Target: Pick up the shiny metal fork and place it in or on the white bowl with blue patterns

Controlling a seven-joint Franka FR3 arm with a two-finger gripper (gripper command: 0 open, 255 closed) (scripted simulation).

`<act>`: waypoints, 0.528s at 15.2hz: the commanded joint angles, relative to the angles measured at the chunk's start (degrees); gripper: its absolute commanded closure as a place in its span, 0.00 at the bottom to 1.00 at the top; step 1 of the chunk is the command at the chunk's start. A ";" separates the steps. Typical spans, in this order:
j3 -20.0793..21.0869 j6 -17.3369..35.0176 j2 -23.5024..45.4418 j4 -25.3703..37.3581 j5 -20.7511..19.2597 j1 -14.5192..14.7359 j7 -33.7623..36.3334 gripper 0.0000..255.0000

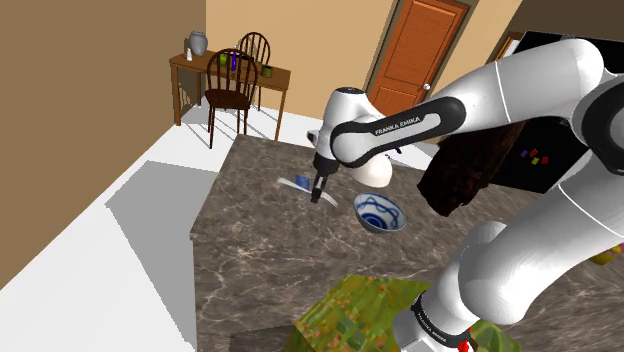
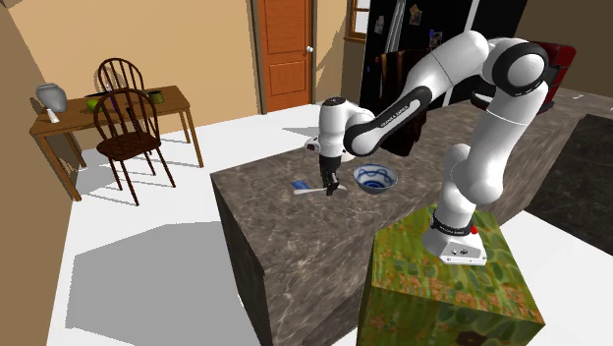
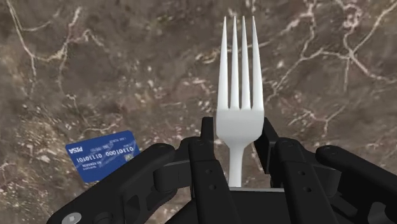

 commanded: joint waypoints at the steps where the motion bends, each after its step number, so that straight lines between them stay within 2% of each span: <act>1: 0.01 -1.87 -1.12 0.74 0.02 -0.01 -0.09 1.00; 8: 0.14 -7.82 -4.18 3.64 0.12 0.03 -0.26 1.00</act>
